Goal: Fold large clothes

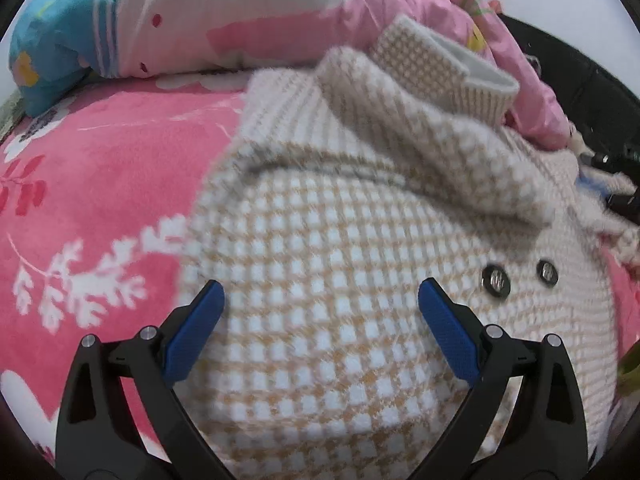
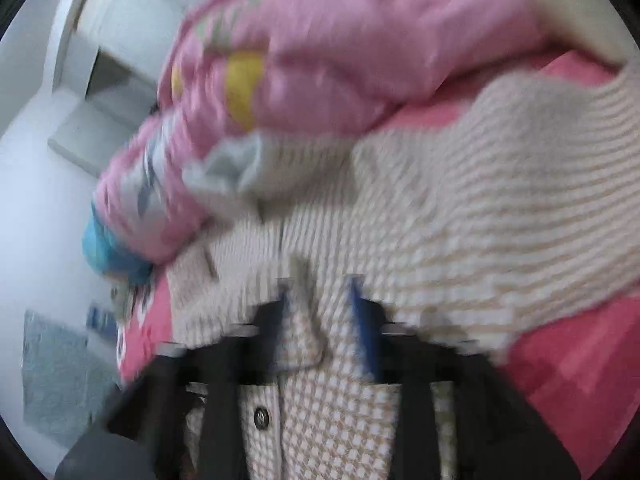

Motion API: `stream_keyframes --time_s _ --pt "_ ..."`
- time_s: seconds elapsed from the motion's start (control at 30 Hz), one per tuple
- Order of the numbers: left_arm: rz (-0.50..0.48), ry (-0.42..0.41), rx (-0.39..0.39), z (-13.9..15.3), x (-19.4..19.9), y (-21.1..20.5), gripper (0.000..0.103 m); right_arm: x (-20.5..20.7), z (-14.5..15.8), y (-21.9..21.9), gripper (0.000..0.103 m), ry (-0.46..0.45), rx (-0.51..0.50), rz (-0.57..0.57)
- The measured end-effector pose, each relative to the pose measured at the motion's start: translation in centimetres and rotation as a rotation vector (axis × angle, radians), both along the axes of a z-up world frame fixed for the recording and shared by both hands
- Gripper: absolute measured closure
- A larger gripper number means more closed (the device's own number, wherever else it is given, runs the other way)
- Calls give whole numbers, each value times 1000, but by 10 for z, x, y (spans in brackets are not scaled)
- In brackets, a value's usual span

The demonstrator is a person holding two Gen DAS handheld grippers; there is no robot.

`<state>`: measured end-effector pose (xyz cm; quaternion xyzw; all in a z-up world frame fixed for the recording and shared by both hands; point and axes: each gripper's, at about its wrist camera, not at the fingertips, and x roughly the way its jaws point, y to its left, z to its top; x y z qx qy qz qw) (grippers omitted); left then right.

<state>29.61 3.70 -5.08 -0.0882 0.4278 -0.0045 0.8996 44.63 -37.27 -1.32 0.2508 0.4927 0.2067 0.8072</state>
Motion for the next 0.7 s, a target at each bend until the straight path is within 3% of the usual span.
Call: stream_keyframes --time_s 0.1,0.17,0.2,0.23,0.3,0.4,0.57,0.7 --pt "41 1 59 9 12 10 9 21 -25 28 40 74 -16 69" --pt "75 46 131 7 27 15 9 29 -40 37 40 120 -14 82" --pt "88 62 159 5 32 17 9 33 -44 42 46 122 -28 92" --pt "103 73 195 0 39 20 9 32 -44 45 54 114 -46 98" --pt "114 86 238 -8 47 25 9 28 -40 56 96 103 -37 148" --pt "115 74 191 -13 48 35 9 14 -17 62 97 10 -100 157" --pt "120 67 135 -16 46 47 9 4 28 22 98 -106 -14 36" --pt "121 73 106 -18 46 49 9 4 36 -30 98 -100 30 -108"
